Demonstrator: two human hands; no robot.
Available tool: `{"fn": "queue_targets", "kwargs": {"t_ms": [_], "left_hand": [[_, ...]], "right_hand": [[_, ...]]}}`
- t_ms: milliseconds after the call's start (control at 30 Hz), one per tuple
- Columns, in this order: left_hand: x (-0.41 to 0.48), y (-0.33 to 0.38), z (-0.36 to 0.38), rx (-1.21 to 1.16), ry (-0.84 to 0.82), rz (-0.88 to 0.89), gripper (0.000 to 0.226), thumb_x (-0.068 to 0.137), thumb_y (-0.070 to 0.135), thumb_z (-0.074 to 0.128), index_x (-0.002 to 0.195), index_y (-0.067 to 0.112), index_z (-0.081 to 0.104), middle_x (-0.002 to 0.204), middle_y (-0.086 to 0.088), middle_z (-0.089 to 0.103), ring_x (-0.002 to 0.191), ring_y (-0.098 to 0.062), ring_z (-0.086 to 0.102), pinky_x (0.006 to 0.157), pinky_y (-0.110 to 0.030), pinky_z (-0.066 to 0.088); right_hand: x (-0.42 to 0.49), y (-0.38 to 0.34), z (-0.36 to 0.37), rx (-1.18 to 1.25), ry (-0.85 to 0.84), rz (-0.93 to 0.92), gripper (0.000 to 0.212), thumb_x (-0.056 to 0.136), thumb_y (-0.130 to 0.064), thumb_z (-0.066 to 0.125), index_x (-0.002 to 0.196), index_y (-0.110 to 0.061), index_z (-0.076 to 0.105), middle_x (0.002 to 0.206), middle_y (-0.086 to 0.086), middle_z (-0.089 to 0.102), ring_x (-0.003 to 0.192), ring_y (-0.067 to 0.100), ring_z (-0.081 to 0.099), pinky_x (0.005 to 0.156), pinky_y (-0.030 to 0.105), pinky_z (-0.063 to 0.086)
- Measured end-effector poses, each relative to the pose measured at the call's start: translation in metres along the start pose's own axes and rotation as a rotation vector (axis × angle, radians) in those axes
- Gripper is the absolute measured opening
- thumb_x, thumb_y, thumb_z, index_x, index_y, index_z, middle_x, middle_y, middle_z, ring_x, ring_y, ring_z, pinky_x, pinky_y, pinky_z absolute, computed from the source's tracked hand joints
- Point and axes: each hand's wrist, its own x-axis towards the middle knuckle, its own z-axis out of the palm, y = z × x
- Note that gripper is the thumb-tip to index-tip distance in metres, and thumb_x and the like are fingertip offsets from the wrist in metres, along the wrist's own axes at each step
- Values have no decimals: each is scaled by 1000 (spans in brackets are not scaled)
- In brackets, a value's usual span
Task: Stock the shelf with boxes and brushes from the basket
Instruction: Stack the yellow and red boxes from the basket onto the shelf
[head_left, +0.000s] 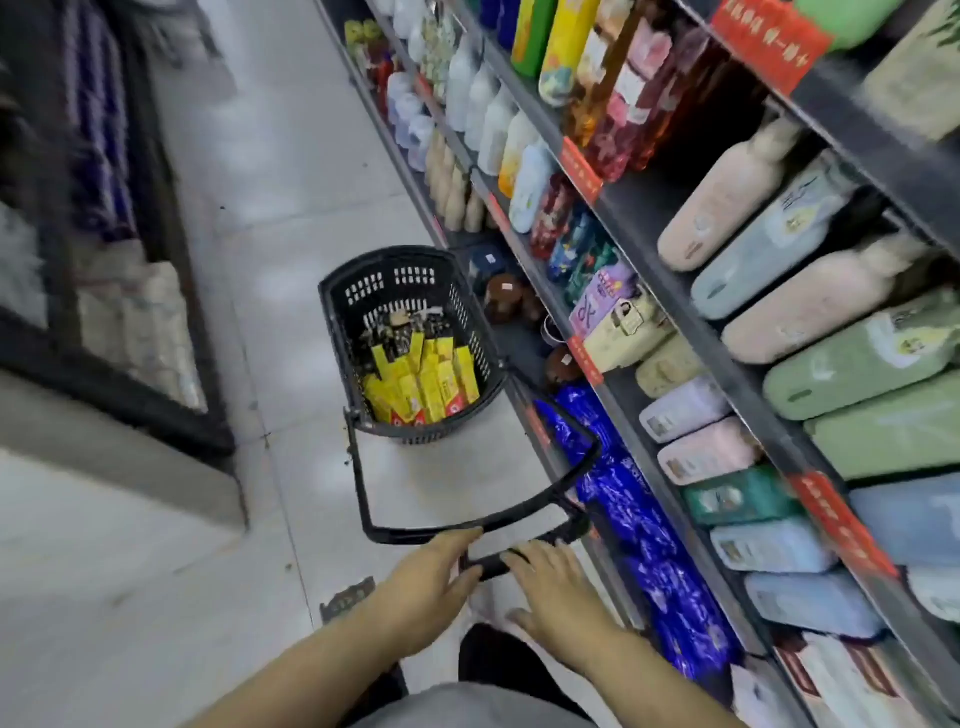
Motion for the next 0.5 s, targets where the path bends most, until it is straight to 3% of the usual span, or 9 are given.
{"fn": "queue_targets", "kwargs": {"t_ms": [100,233,333,433,500], "left_hand": [[17,2,12,61,-14,-11,49,100,34,39,147,24,29,150,7,35,133,-7,36,92,-3,19],[41,7,22,73,-33,-70,48,99,33,40,145,23,33,146,4,41,129,-13,43,100,-17,29],[57,9,27,94,-55,-109,46,99,31,42,143,20,38,147,3,41,133,-14,40,103,-19,27],[68,9,30,72,-84,-129,29,98,28,43,123,18,52,121,-1,59,112,-21,55,88,-28,39],[73,9,26,82,-66,-124,20,98,29,43,110,19,54,104,-1,61,91,-17,56,72,-28,38]], "right_hand": [[11,22,1,-93,81,-39,50,96,-33,40,142,-17,30,143,0,34,135,16,27,115,32,3],[30,51,-8,-82,70,-53,39,95,-34,44,131,-19,45,130,-1,48,125,18,39,111,31,16],[44,63,-24,-23,-13,-109,28,94,-37,48,109,-15,55,114,4,56,112,22,48,91,34,36],[55,67,-39,-61,12,-215,27,93,-39,49,101,-14,54,109,6,58,105,23,48,76,29,28],[60,69,-49,-106,49,-274,29,93,-42,48,101,-15,54,108,6,57,103,23,47,73,28,22]]}}
